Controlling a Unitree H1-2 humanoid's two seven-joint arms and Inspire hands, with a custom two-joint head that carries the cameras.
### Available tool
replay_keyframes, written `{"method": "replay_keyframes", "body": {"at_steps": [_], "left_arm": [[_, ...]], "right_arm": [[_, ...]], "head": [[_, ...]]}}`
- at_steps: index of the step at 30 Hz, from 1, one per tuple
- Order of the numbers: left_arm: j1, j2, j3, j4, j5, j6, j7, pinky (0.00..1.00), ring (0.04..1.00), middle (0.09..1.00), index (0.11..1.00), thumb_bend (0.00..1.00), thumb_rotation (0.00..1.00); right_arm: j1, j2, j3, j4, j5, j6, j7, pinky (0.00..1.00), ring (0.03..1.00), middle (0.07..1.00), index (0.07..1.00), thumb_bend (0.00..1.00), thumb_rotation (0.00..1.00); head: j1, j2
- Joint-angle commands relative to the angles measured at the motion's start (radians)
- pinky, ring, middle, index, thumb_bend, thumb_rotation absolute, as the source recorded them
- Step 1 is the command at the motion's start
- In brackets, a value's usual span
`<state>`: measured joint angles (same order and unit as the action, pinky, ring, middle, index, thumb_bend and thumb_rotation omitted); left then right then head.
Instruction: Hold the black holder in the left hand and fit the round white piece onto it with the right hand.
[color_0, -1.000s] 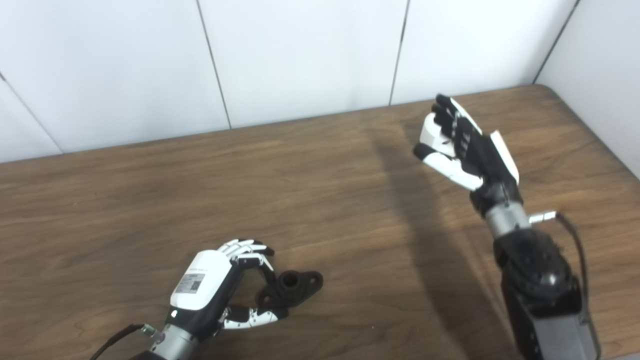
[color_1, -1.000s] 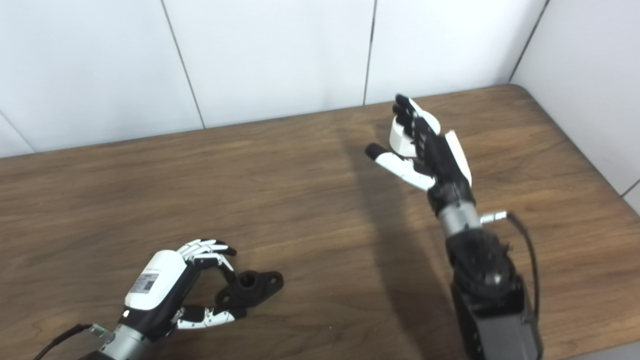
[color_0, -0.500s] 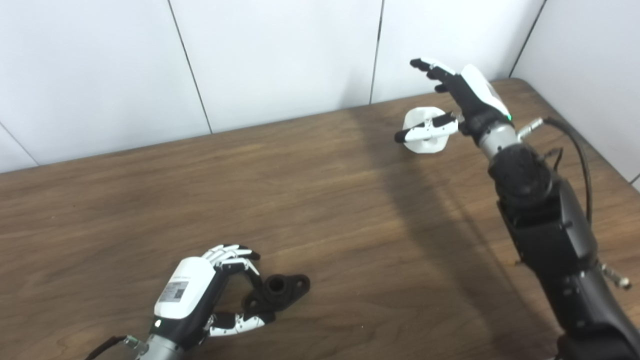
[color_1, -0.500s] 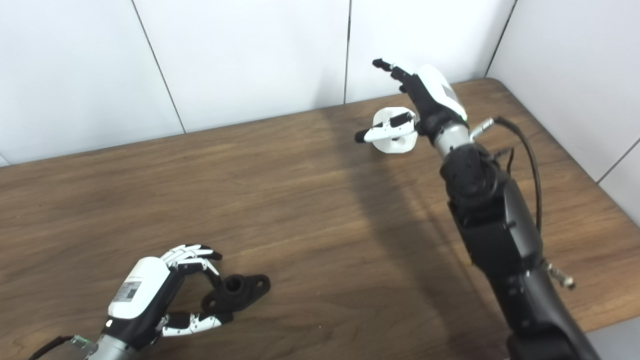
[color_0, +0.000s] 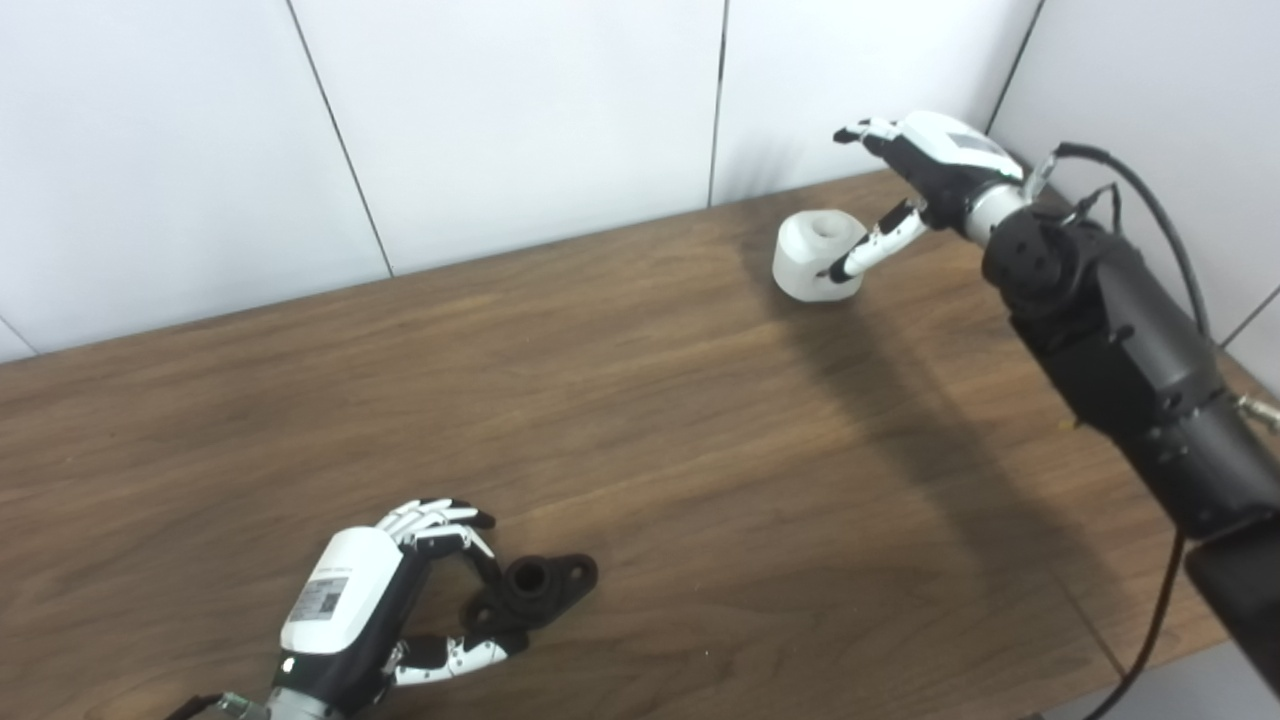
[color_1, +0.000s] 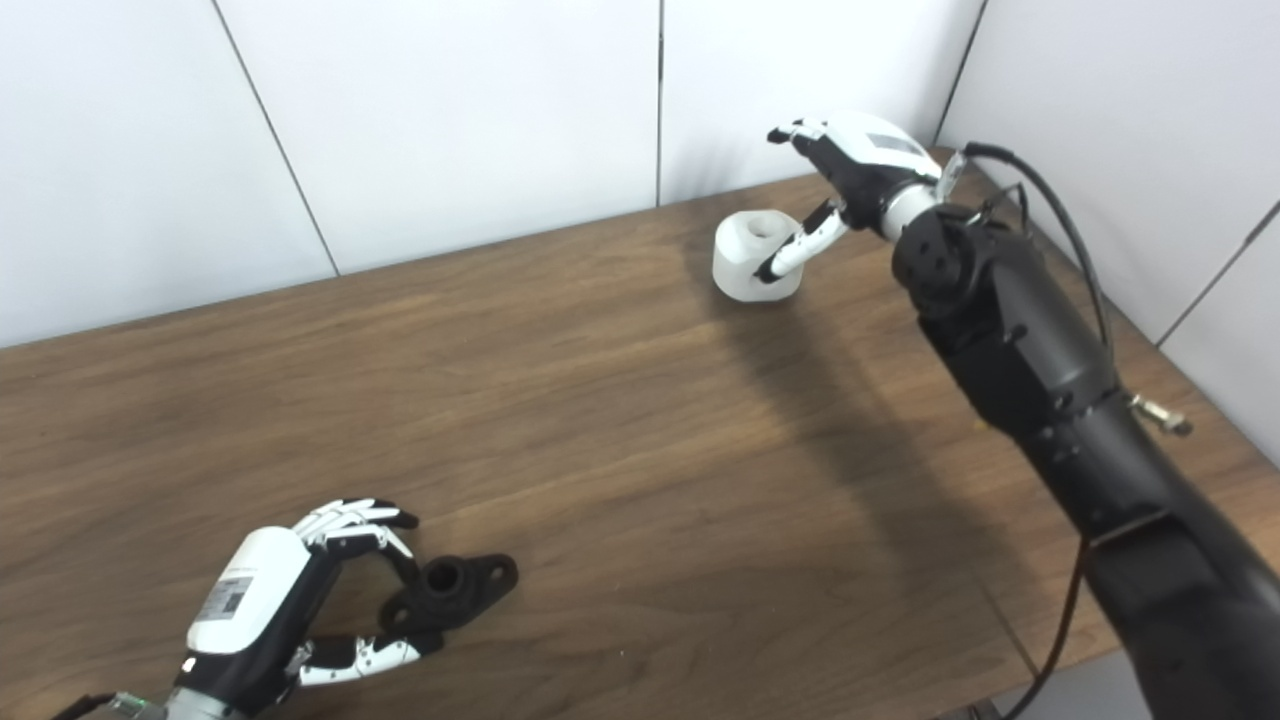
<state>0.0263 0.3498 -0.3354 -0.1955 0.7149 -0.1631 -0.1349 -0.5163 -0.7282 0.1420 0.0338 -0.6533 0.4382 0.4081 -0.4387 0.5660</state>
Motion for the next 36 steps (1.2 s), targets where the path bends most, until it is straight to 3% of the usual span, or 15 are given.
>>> {"method": "replay_keyframes", "body": {"at_steps": [1,9,18,27,36], "left_arm": [[0.038,0.025,-0.001,0.037,0.03,0.064,-0.056,0.85,0.831,0.769,0.487,0.52,0.05],[0.042,0.03,-0.002,0.041,0.038,0.052,-0.047,0.85,0.826,0.765,0.487,0.52,0.05],[0.05,0.038,0.014,0.044,0.023,0.036,-0.029,0.85,0.829,0.768,0.487,0.52,0.05],[0.06,0.032,0.017,0.039,0.027,0.042,-0.032,0.85,0.83,0.766,0.488,0.52,0.05],[0.063,0.026,0.017,0.033,0.036,0.066,-0.047,0.85,0.833,0.773,0.487,0.52,0.05]], "right_arm": [[-0.064,-0.045,-0.003,0.008,-0.017,-0.016,-0.001,1.0,1.0,0.985,0.908,0.95,0.24],[-0.093,-0.067,0.046,0.07,-0.02,-0.008,0.072,1.0,1.0,1.0,0.908,0.98,0.27],[-0.153,-0.024,0.101,0.15,-0.043,0.004,0.082,0.95,1.0,0.994,0.865,0.96,0.28],[-0.192,0.032,0.109,0.216,-0.044,-0.006,0.042,0.97,1.0,0.975,0.831,0.93,0.27],[-0.187,0.058,0.087,0.248,-0.025,-0.061,-0.06,0.98,0.996,0.926,0.767,0.87,0.27]], "head": [[0.003,0.001],[0.019,-0.016],[0.001,-0.012],[0.012,-0.017],[0.01,-0.022]]}}
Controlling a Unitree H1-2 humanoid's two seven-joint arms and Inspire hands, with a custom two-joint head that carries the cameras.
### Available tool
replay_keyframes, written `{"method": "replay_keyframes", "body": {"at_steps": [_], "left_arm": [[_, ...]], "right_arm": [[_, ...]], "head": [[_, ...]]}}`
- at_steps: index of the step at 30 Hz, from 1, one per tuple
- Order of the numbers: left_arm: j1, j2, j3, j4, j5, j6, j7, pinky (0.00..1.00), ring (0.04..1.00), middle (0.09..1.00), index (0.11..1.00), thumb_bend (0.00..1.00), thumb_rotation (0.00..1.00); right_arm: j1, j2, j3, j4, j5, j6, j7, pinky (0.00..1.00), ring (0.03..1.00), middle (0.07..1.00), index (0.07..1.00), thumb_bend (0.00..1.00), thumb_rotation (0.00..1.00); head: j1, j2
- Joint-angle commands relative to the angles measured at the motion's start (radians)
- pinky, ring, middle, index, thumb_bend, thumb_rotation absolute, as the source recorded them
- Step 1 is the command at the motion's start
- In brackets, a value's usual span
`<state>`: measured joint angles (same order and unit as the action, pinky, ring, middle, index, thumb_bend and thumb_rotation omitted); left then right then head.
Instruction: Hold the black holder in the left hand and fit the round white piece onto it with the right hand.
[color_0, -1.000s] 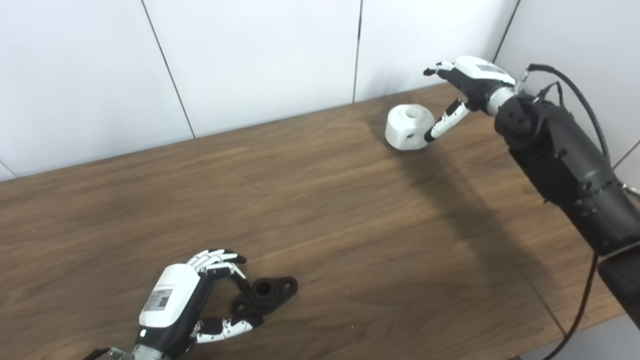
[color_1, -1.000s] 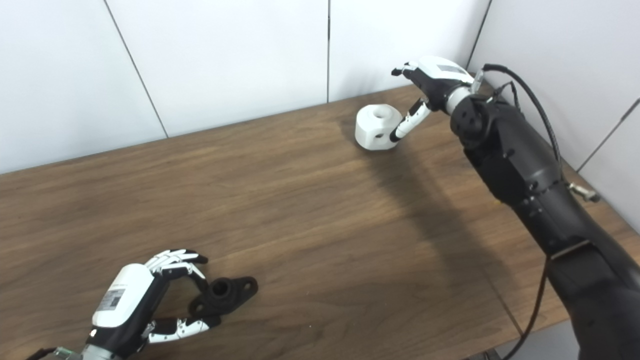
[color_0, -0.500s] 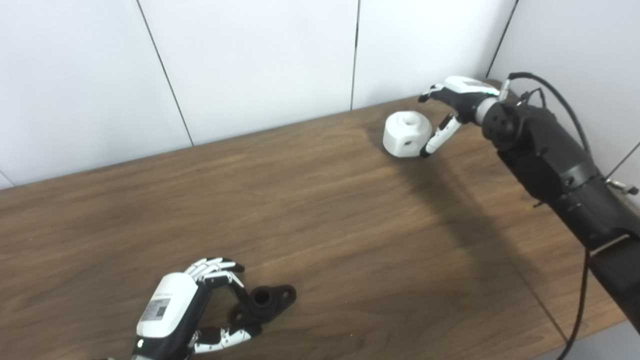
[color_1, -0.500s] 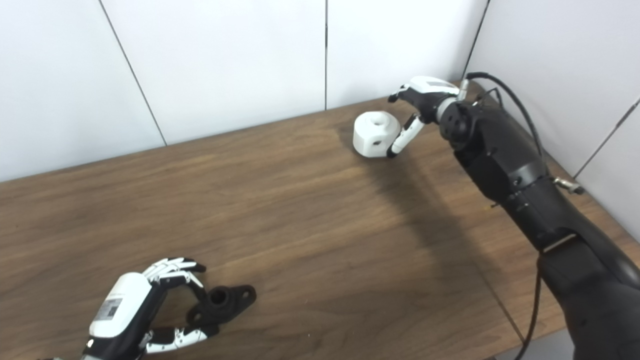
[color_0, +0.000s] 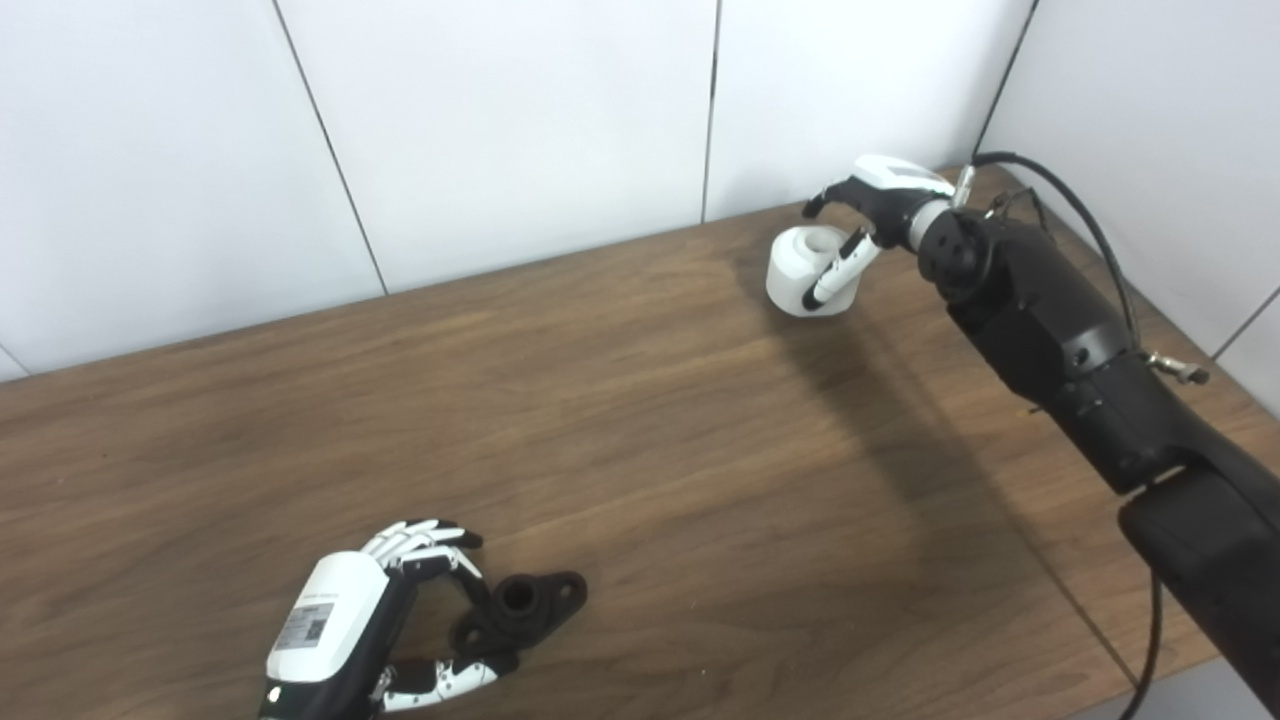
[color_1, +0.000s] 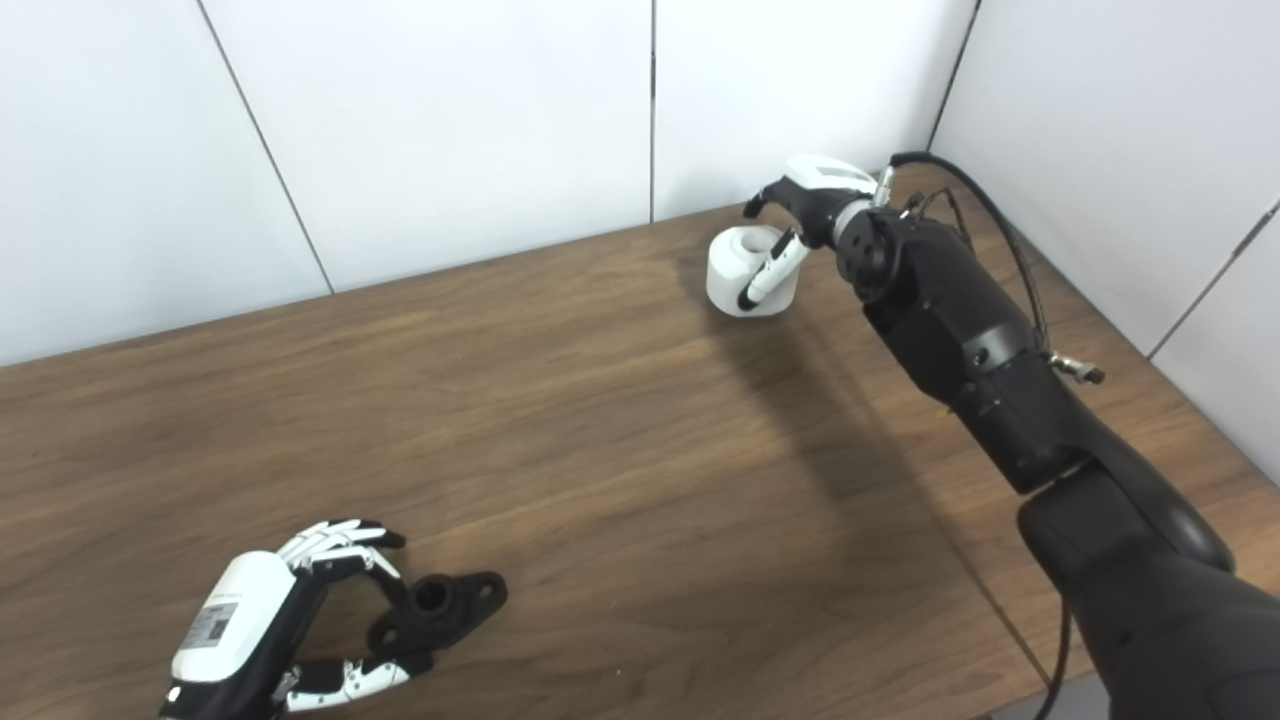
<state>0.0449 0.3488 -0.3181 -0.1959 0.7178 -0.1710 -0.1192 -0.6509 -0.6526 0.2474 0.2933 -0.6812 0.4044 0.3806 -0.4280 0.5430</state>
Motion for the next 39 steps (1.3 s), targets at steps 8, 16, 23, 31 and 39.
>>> {"method": "replay_keyframes", "body": {"at_steps": [8,16,23,31,39], "left_arm": [[0.046,0.027,-0.001,0.026,0.033,0.075,-0.068,0.85,0.834,0.772,0.487,0.52,0.05],[0.047,0.025,0.001,0.024,0.037,0.071,-0.065,0.85,0.832,0.772,0.487,0.52,0.05],[0.047,0.026,0.004,0.02,0.036,0.072,-0.066,0.85,0.832,0.77,0.487,0.52,0.05],[0.044,0.029,0.01,0.019,0.037,0.071,-0.065,0.84,0.83,0.763,0.487,0.52,0.05],[0.042,0.027,0.013,0.01,0.04,0.079,-0.071,0.84,0.827,0.763,0.487,0.52,0.05]], "right_arm": [[-0.044,-0.028,-0.016,-0.013,-0.004,-0.035,-0.038,0.99,0.989,0.911,0.744,0.85,0.24],[-0.045,-0.046,-0.003,-0.032,-0.028,-0.028,-0.018,0.99,0.984,0.906,0.728,0.84,0.25],[-0.055,-0.057,0.017,-0.028,-0.034,-0.027,0.009,1.0,0.981,0.896,0.724,0.84,0.24],[-0.061,-0.055,0.033,-0.023,-0.051,-0.018,0.028,1.0,0.981,0.892,0.688,0.86,0.23],[-0.06,-0.052,0.033,-0.022,-0.051,-0.023,0.029,1.0,0.978,0.883,0.68,0.85,0.22]], "head": [[0.0,0.001],[-0.003,0.003],[-0.001,0.005],[-0.005,0.006],[-0.002,0.007]]}}
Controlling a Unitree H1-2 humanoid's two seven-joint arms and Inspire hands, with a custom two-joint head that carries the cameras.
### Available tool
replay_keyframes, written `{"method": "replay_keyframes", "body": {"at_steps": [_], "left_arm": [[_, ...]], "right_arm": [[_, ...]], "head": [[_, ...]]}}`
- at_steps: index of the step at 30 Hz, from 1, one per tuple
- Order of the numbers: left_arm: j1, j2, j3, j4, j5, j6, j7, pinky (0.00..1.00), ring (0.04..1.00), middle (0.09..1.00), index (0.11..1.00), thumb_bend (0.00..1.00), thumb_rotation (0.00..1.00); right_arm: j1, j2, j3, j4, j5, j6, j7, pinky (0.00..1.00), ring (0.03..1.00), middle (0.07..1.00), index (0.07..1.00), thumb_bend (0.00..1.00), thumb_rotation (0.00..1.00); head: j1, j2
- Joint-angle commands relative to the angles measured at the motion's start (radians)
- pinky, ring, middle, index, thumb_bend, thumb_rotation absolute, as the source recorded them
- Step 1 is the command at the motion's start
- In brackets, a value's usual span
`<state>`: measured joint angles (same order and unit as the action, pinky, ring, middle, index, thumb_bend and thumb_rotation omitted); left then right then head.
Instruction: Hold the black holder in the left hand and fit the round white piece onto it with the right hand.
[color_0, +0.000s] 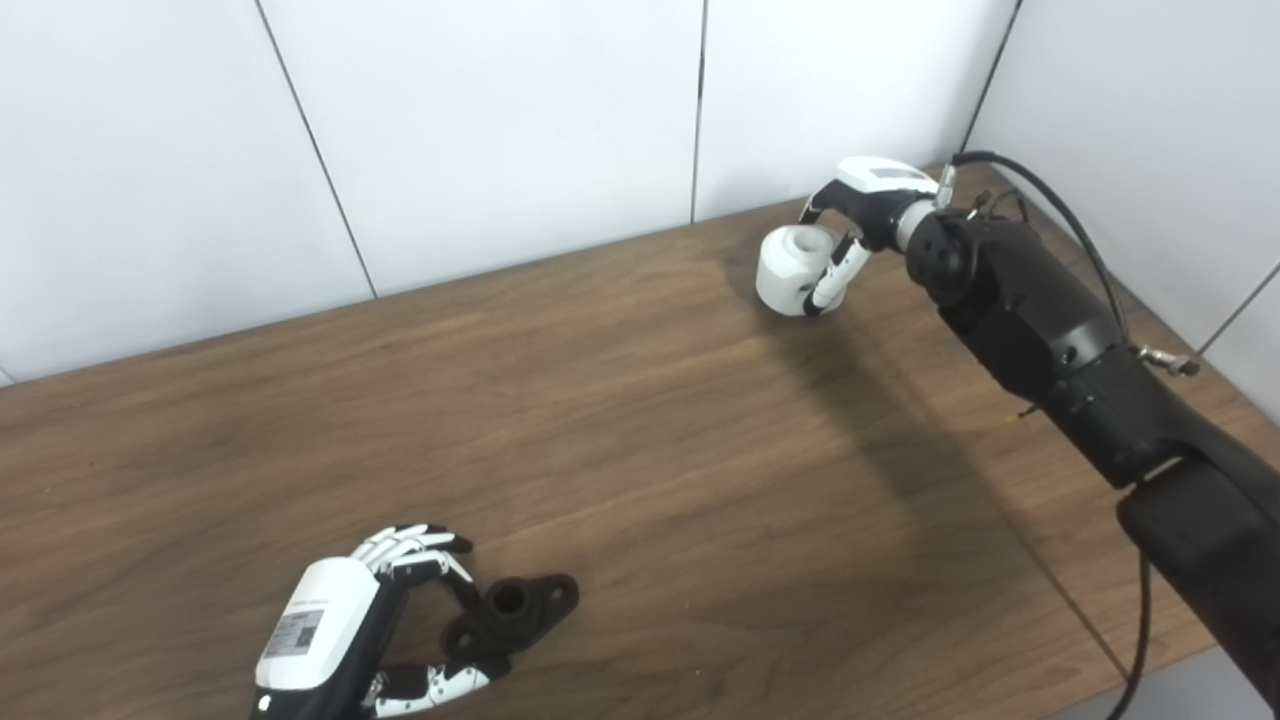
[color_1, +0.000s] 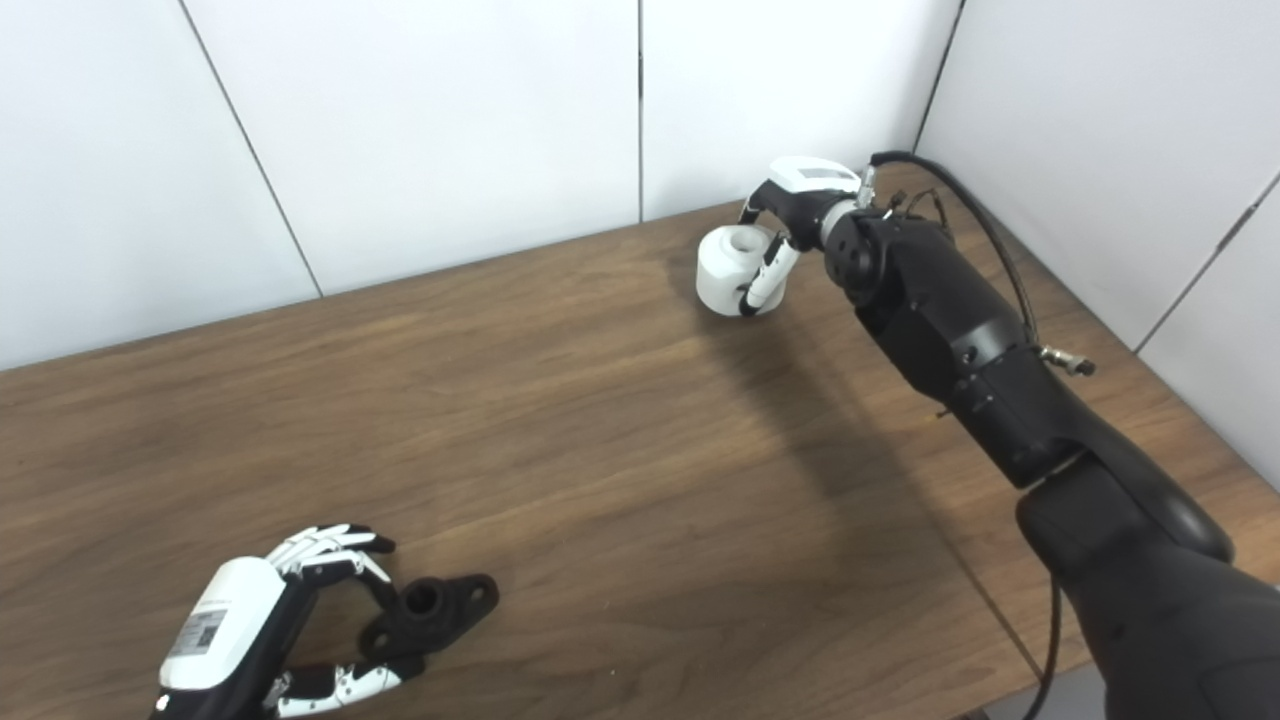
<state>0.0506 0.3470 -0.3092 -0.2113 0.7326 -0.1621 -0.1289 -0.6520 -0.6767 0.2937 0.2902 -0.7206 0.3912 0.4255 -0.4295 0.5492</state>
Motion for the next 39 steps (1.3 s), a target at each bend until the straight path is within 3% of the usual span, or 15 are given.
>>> {"method": "replay_keyframes", "body": {"at_steps": [1,39], "left_arm": [[0.037,0.029,0.004,0.027,0.024,0.067,-0.06,0.83,0.827,0.762,0.487,0.52,0.05],[0.042,0.027,0.01,0.022,0.016,0.066,-0.065,0.84,0.825,0.762,0.487,0.52,0.05]], "right_arm": [[-0.058,-0.028,-0.014,-0.02,-0.011,-0.01,-0.016,1.0,0.978,0.881,0.68,0.85,0.22],[-0.059,-0.05,-0.008,-0.027,-0.029,-0.03,-0.015,0.99,0.962,0.864,0.665,0.8,0.22]], "head": [[-0.001,0.001],[-0.006,0.003]]}}
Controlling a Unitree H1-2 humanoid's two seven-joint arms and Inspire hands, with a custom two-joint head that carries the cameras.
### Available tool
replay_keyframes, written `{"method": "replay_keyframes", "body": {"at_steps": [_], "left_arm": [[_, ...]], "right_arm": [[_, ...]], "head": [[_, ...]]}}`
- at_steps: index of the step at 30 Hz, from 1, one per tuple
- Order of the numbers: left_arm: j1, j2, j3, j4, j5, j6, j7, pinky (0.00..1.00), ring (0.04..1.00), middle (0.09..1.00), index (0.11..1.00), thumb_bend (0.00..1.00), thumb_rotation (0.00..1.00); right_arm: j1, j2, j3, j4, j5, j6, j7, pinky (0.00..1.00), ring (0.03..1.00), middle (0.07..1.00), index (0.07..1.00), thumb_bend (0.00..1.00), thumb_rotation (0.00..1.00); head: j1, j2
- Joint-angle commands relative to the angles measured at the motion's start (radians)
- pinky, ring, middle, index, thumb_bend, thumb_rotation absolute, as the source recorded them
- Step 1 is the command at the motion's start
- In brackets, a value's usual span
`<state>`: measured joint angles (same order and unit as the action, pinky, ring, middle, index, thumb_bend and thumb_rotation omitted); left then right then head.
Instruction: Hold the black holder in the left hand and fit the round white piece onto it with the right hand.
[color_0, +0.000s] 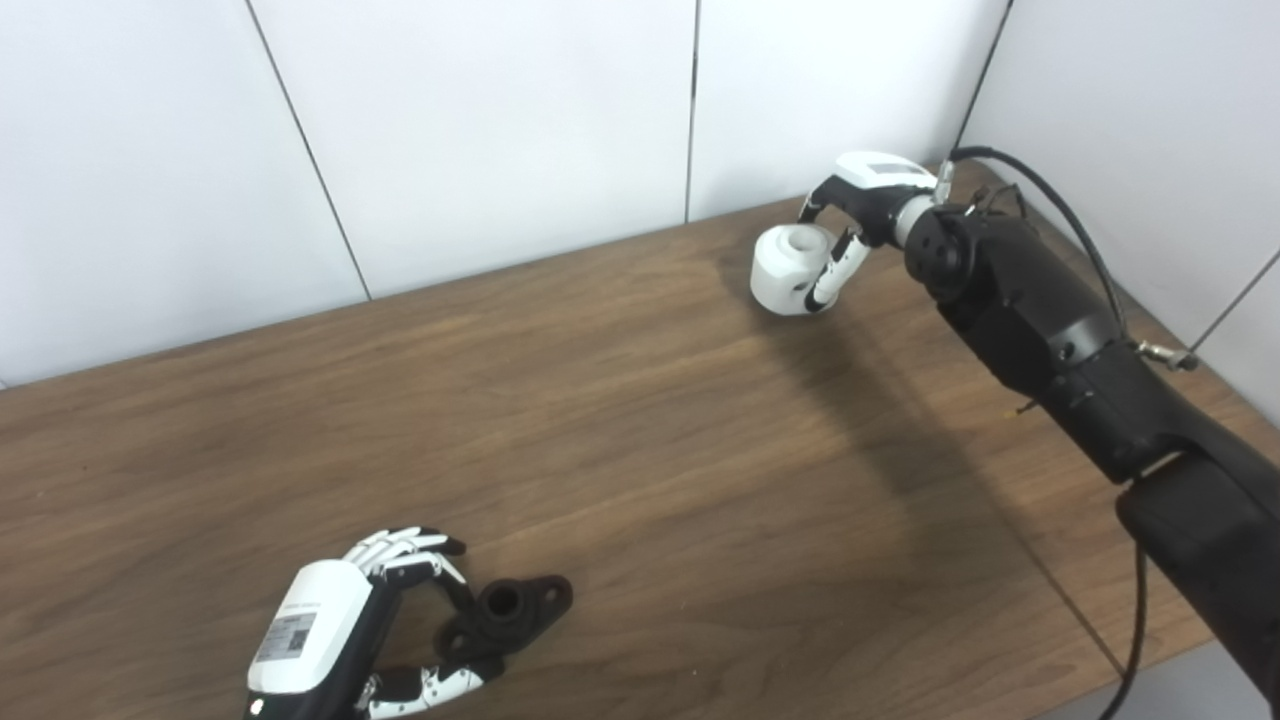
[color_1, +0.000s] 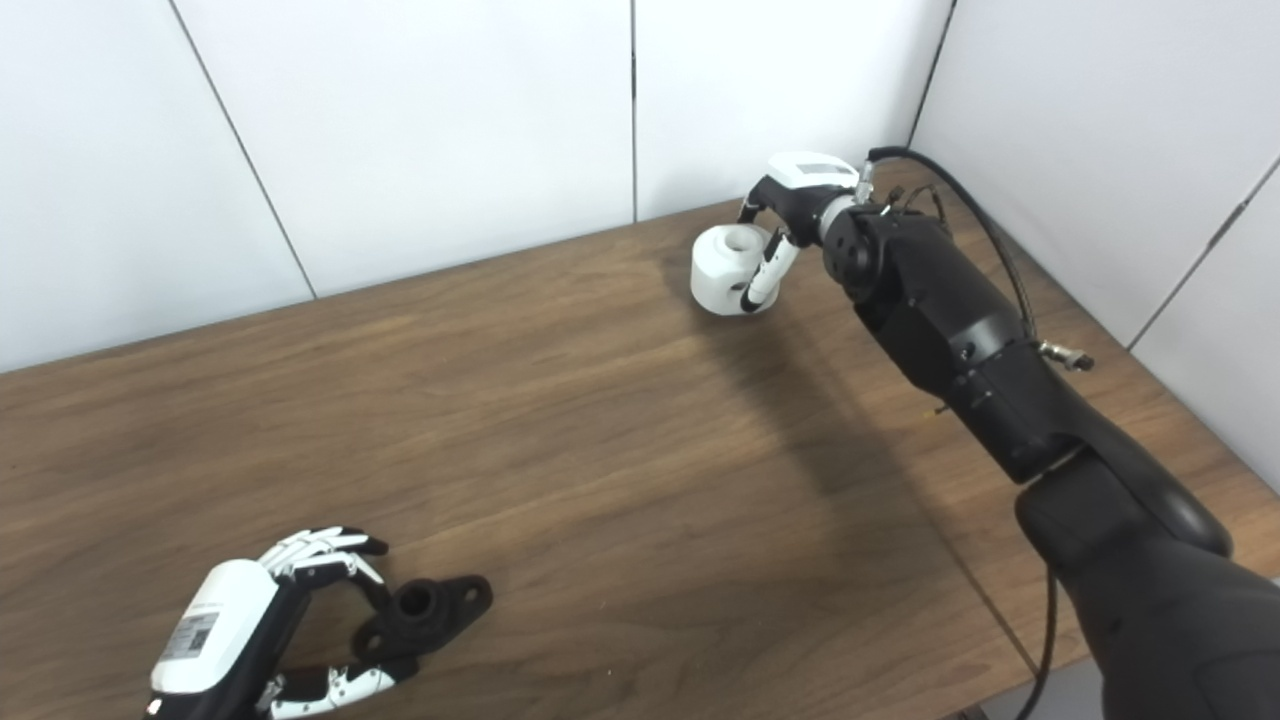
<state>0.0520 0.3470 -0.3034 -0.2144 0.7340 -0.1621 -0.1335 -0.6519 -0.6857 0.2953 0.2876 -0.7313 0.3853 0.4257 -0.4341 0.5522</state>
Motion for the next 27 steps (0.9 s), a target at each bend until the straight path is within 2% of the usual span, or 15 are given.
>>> {"method": "replay_keyframes", "body": {"at_steps": [1,16,23,24,25,27], "left_arm": [[0.04,0.027,0.004,0.024,0.015,0.067,-0.061,0.83,0.824,0.761,0.487,0.52,0.05],[0.042,0.024,0.007,0.02,0.012,0.066,-0.064,0.83,0.823,0.761,0.487,0.52,0.05],[0.041,0.019,0.006,0.014,0.009,0.075,-0.074,0.83,0.824,0.761,0.487,0.52,0.05],[0.041,0.018,0.006,0.012,0.008,0.076,-0.075,0.83,0.824,0.762,0.487,0.52,0.05],[0.041,0.019,0.005,0.012,0.01,0.074,-0.076,0.83,0.825,0.762,0.487,0.52,0.05],[0.04,0.02,0.004,0.013,0.011,0.072,-0.075,0.83,0.824,0.762,0.487,0.52,0.05]], "right_arm": [[-0.059,-0.04,-0.009,-0.025,-0.019,-0.024,-0.016,0.99,0.96,0.863,0.664,0.8,0.22],[-0.069,-0.042,0.008,-0.018,-0.034,-0.031,-0.012,0.99,0.953,0.859,0.656,0.79,0.22],[-0.069,-0.043,0.003,-0.01,-0.035,-0.055,-0.022,0.99,0.953,0.865,0.605,0.76,0.19],[-0.068,-0.043,0.002,-0.007,-0.035,-0.058,-0.023,0.99,0.955,0.865,0.55,0.64,0.17],[-0.068,-0.043,0.001,-0.005,-0.034,-0.064,-0.026,0.99,0.956,0.862,0.515,0.57,0.16],[-0.066,-0.044,0.002,-0.004,-0.034,-0.072,-0.028,0.98,0.954,0.855,0.495,0.53,0.15]], "head": [[-0.001,0.0],[-0.002,0.001],[-0.002,0.0],[-0.002,0.0],[-0.002,0.0],[-0.001,-0.001]]}}
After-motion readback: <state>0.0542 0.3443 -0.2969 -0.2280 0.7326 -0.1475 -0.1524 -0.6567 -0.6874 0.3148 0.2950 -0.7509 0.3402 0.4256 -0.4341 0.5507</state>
